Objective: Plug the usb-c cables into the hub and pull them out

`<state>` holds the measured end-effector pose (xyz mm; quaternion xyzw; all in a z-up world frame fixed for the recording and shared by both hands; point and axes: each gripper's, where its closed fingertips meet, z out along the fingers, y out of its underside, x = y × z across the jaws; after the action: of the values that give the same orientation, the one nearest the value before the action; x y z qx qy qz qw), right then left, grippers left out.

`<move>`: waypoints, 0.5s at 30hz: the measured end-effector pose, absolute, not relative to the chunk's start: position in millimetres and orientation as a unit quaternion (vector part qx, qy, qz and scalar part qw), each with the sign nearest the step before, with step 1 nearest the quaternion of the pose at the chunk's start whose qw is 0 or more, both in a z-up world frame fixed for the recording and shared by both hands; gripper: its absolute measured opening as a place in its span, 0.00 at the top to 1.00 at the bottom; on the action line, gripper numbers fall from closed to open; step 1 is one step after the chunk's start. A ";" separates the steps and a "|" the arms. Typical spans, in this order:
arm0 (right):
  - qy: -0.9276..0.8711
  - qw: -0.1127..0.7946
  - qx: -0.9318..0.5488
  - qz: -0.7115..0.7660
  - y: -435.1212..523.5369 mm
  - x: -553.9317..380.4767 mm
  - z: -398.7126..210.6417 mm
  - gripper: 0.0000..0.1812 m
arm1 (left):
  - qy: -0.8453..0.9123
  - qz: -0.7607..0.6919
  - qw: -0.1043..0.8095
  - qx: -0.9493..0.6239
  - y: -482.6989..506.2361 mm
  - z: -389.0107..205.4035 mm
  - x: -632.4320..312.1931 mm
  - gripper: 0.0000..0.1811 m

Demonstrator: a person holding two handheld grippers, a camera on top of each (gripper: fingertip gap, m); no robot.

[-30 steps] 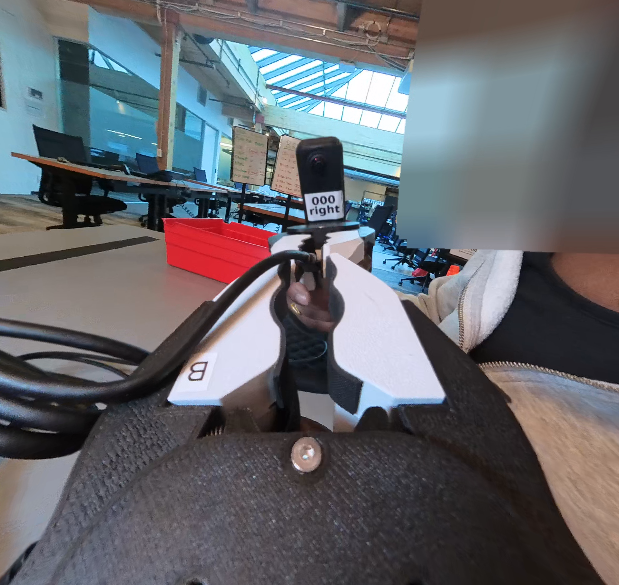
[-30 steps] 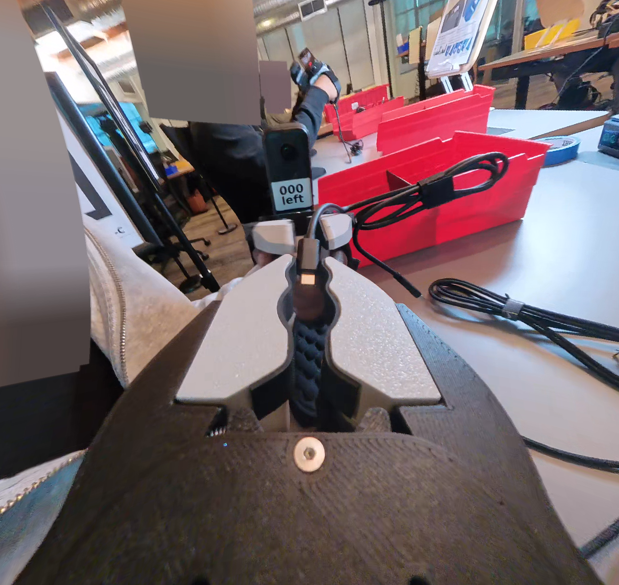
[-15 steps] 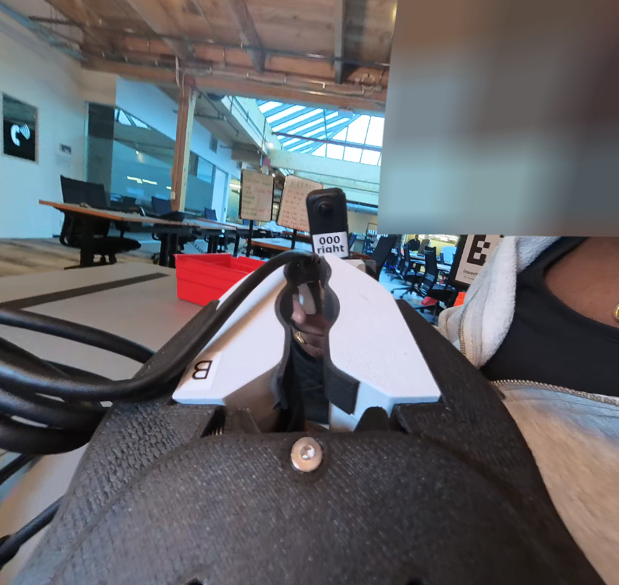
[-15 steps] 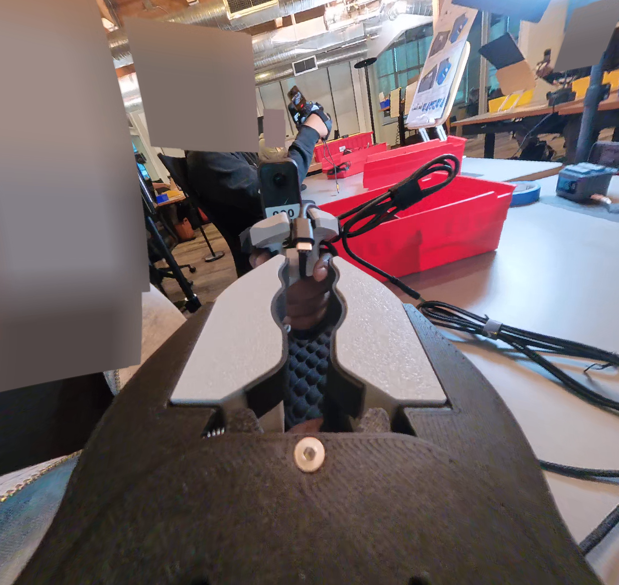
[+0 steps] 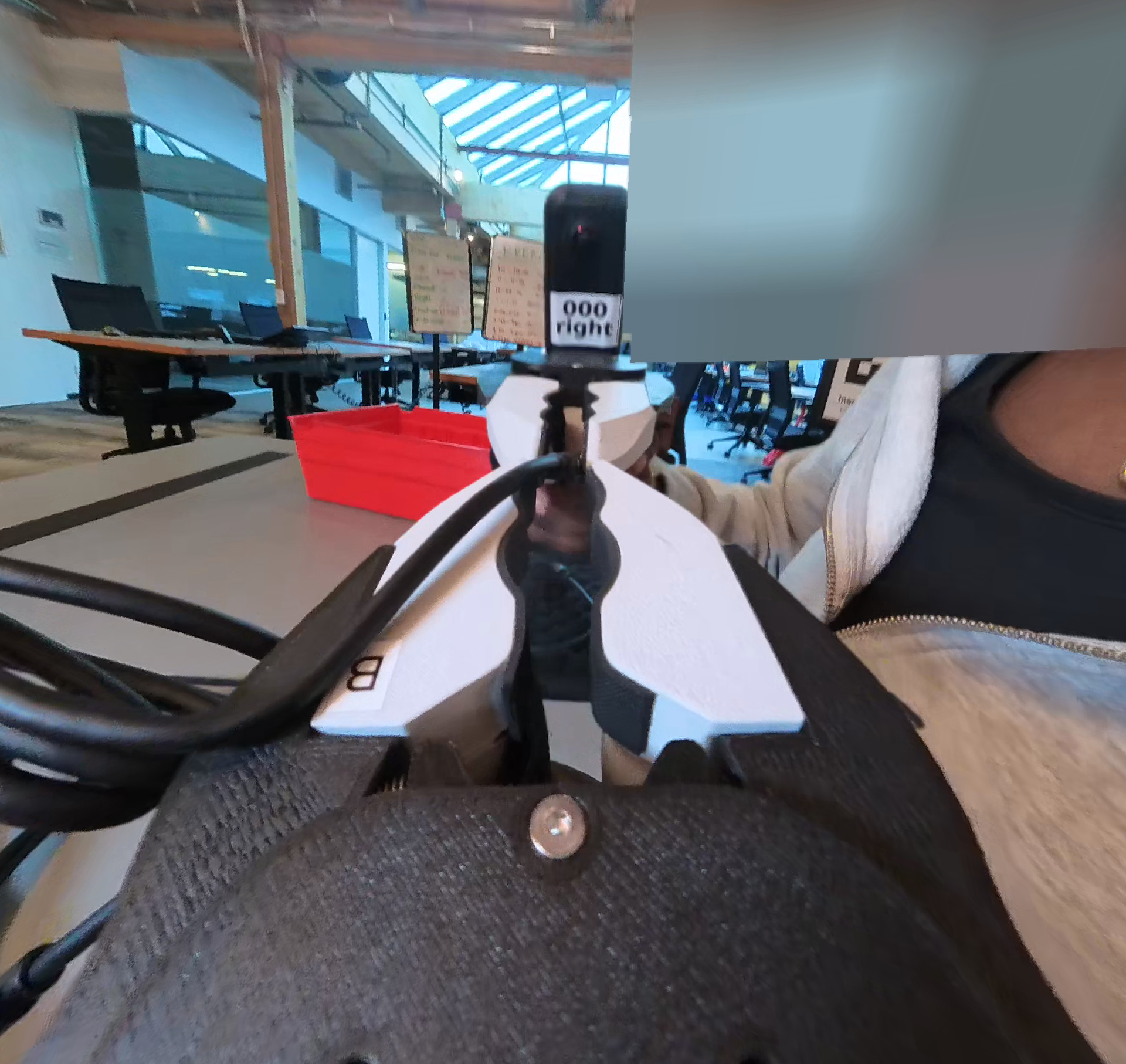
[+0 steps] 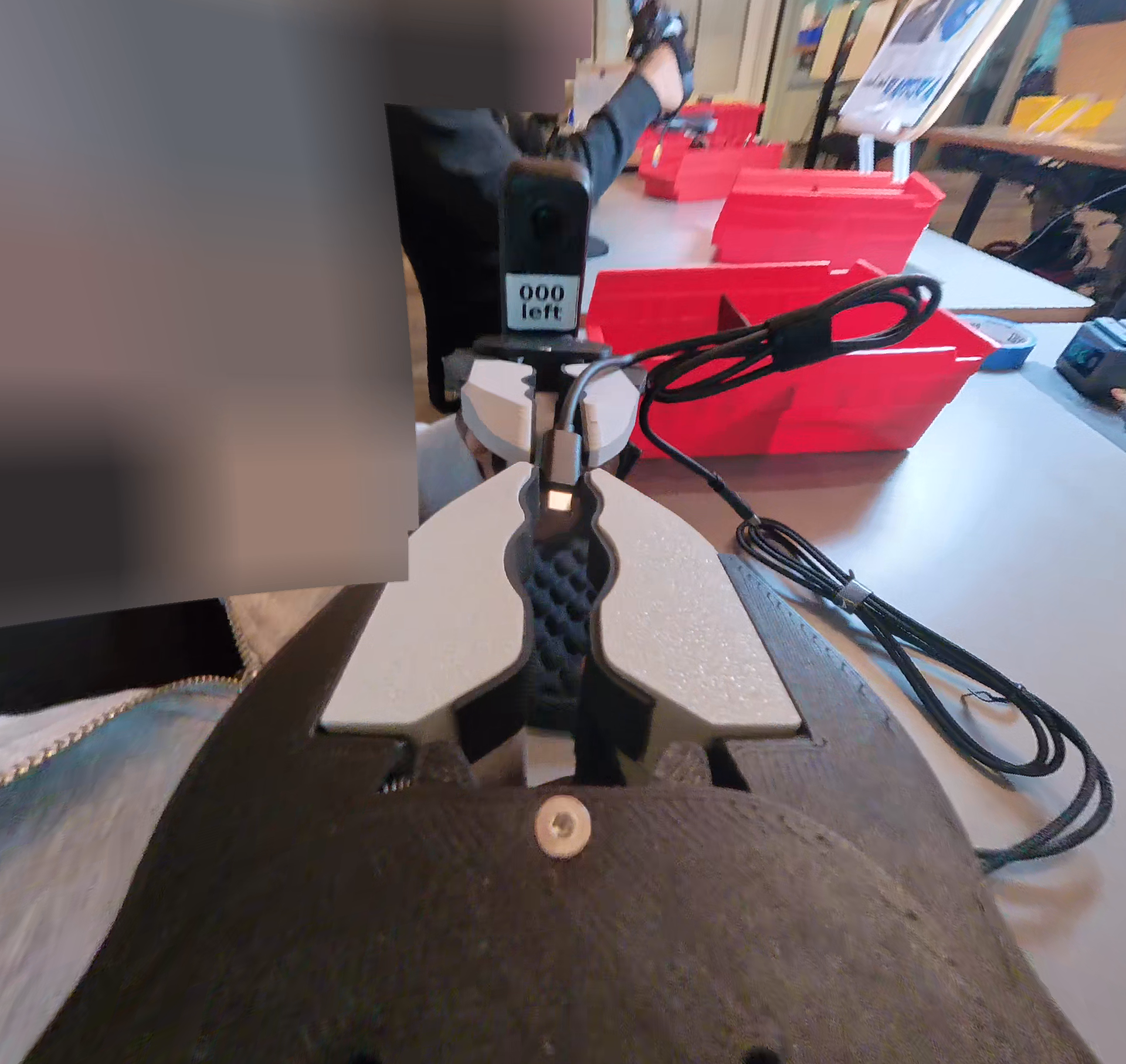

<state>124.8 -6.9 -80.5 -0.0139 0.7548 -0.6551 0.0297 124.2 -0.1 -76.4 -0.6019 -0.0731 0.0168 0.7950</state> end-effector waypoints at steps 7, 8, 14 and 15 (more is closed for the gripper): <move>0.813 0.019 -0.057 -0.579 -9.6 125.7 -93.9 0.94 | -0.083 -0.010 0.776 -0.625 1.7 -84.5 125.9 0.89; 0.815 0.022 -0.059 -0.576 -10.1 125.9 -94.2 0.94 | -0.087 -0.011 0.777 -0.624 1.1 -84.8 124.5 0.91; 0.835 0.001 -0.076 -0.545 -11.1 125.7 -102.6 0.94 | -0.095 -0.015 0.756 -0.648 -0.2 -92.7 123.4 0.93; 0.836 -0.004 -0.077 -0.543 -11.1 125.1 -103.0 0.94 | -0.097 -0.013 0.753 -0.651 -0.2 -93.2 123.0 0.93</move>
<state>125.1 -11.1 -103.0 -0.0773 0.8363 -0.5429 -0.0042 123.0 -0.2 -93.2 -0.6509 -0.0973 -0.0131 0.7528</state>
